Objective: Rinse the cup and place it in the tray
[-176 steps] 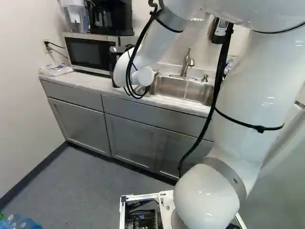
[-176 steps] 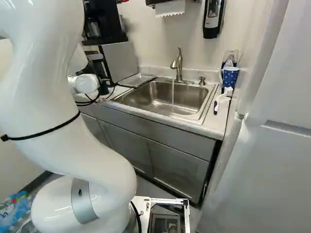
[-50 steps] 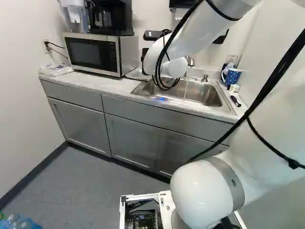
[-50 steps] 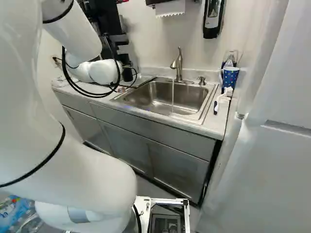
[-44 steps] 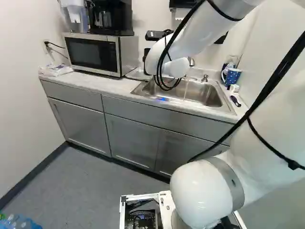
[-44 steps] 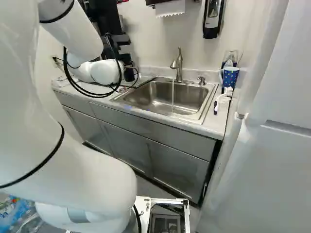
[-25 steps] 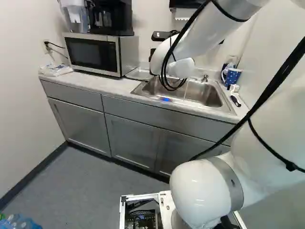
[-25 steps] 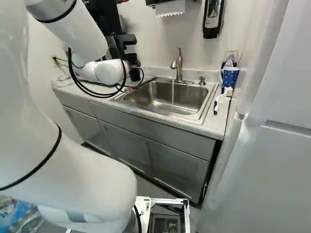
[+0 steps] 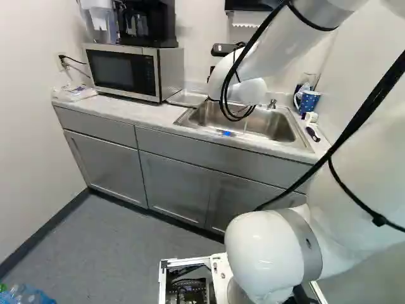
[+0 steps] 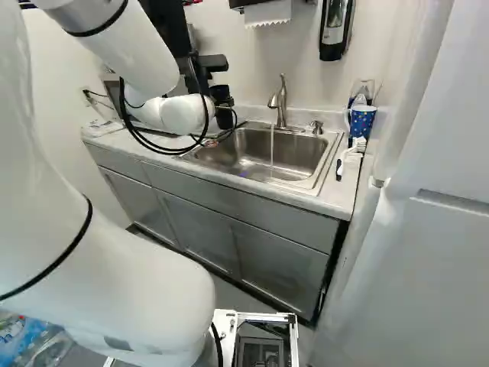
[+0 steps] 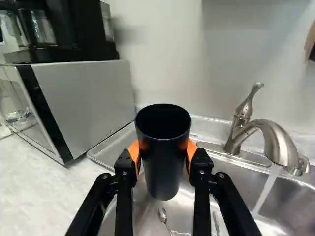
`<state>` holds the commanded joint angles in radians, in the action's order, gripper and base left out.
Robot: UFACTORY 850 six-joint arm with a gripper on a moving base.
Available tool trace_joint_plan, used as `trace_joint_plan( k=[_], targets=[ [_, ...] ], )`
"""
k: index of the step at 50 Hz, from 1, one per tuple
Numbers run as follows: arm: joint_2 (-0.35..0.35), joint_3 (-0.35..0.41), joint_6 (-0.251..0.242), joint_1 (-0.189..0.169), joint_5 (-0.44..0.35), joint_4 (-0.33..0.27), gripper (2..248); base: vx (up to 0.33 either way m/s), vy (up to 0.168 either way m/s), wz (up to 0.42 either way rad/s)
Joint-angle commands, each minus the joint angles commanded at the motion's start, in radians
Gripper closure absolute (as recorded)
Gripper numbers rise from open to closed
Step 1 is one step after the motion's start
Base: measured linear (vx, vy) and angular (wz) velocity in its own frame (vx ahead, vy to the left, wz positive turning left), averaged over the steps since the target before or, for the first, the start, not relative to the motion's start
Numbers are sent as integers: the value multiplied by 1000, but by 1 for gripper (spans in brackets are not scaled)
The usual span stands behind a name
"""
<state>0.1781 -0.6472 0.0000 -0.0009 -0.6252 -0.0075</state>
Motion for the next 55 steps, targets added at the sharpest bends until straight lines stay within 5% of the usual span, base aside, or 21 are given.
trace_joint_plan(
  k=[55],
  targets=[
    [-55, 69, 0, -159, 0, 0, 139, 0, 0, 0]
  ],
)
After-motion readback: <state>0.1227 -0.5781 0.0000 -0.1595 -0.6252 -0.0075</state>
